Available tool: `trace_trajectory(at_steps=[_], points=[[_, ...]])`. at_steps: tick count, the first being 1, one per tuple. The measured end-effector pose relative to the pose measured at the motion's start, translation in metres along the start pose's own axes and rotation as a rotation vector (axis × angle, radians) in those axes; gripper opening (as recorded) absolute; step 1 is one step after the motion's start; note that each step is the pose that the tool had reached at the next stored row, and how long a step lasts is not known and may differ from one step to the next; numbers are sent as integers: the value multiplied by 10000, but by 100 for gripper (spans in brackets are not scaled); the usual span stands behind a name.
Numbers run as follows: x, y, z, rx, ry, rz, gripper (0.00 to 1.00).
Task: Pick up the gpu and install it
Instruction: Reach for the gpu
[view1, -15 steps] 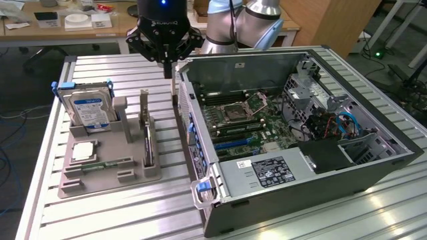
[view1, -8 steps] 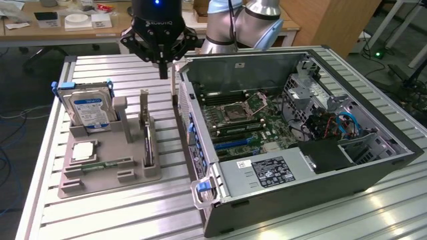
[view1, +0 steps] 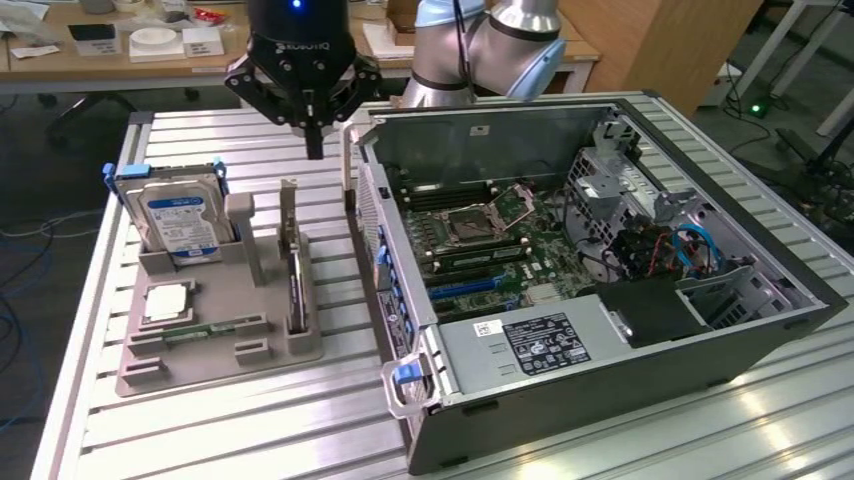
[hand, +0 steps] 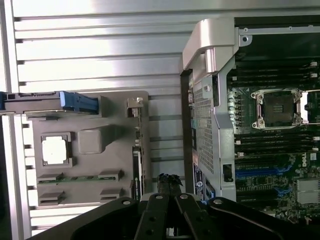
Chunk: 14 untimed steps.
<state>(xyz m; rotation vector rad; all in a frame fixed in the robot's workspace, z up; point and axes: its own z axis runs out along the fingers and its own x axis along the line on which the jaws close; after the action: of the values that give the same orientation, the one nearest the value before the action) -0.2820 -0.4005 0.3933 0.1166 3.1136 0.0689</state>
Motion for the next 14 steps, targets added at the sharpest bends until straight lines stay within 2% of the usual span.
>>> trace_trajectory(at_steps=[14], points=[[208,-16,-6,1,1,0,11]])
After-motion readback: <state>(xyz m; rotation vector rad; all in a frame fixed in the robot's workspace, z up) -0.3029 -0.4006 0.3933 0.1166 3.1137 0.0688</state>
